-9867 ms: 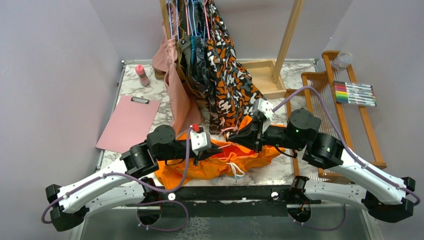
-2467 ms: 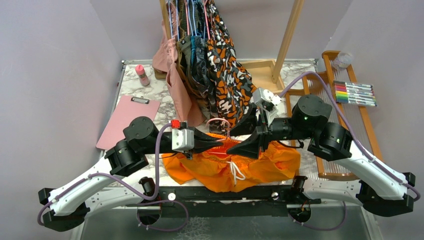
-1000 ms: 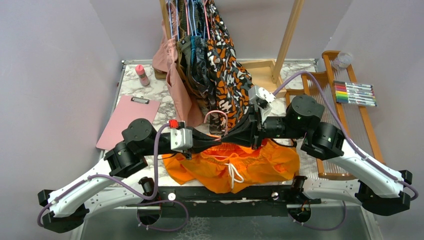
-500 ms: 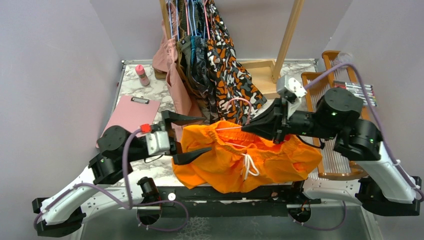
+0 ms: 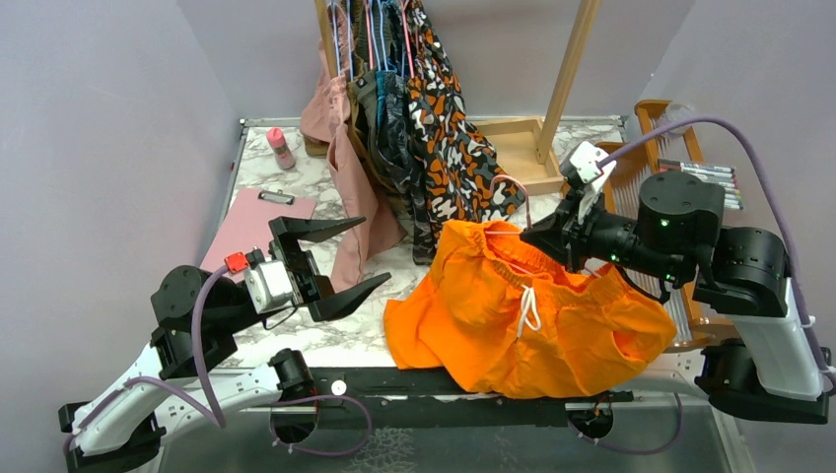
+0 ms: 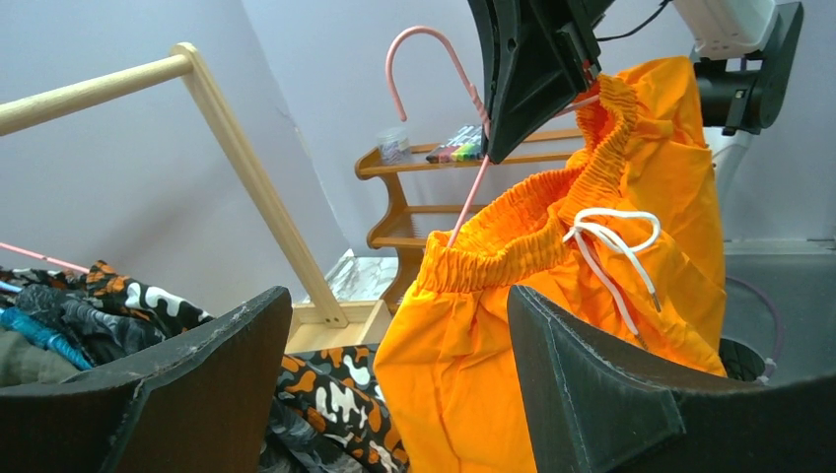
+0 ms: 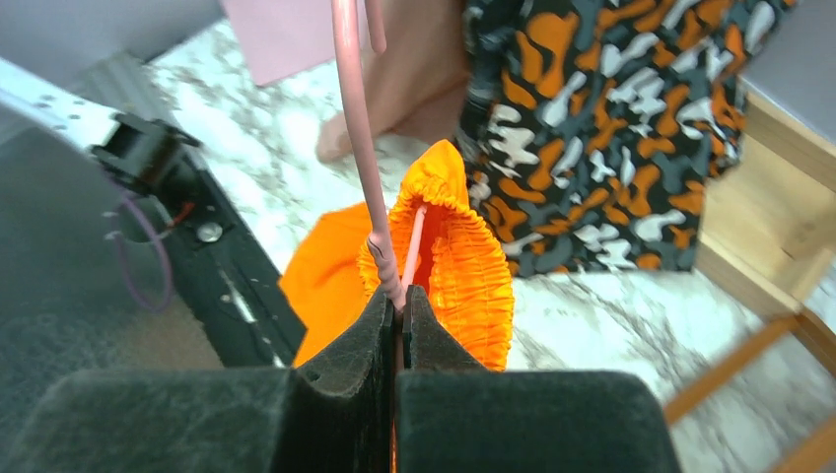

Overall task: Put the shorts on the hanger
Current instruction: Place the hanger at the clothesline.

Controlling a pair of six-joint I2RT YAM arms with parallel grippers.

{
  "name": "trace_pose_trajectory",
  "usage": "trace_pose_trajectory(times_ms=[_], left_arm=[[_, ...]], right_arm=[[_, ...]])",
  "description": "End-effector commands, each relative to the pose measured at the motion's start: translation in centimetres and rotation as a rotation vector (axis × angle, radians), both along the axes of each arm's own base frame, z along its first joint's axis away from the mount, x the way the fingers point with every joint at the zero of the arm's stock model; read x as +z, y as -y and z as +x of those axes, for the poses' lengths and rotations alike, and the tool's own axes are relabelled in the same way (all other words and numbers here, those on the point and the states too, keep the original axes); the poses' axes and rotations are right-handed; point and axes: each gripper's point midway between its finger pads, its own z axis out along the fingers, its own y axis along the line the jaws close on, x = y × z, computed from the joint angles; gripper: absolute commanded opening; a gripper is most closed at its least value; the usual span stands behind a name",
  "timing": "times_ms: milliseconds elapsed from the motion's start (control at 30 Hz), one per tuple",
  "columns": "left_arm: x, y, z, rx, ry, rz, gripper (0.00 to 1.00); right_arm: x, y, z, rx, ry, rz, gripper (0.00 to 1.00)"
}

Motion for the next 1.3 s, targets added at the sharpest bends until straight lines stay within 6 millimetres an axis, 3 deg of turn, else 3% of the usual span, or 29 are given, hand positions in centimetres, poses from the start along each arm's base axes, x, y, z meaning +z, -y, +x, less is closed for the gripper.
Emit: trace_pose_trajectory(times_ms=[0, 167, 333, 667, 900, 1100, 1267], left_arm=[[-1.5, -0.3, 1.2, 0.068, -0.027, 0.028, 0.83], [-4.0, 0.1, 2.5, 0.118, -0.061, 0.074, 0.83], [-6.4, 0.5, 3.5, 0.153, -0.089, 0.111, 0.82], [-10.6, -0.4, 4.7, 0.237, -0.127, 0.112, 0.82], [-13.6, -0.8, 5.6, 0.288, -0.146, 0.091, 0.83], [-16.7, -0.9, 6.8, 0.347, -0.181, 0.076, 0.83], [-18.7, -0.9, 7.2, 0.367, -0.215, 0.065, 0.82]], right_arm=[[-1.0, 2.8, 2.8, -0.216, 0.023, -0.096, 0.01], [-1.7, 4.5, 6.3, -0.45, 0.078, -0.198, 0.01], [0.1, 4.4, 9.2, -0.591, 0.176, -0.209, 0.01], [3.4, 2.6, 15.6, -0.737, 0.336, -0.231, 0.01], [3.0, 4.6, 19.4, -0.847, 0.338, -0.255, 0.01], [2.9, 7.7, 20.5, -0.934, 0.35, -0.269, 0.01], [4.0, 9.2, 18.7, -0.918, 0.359, -0.241, 0.01]])
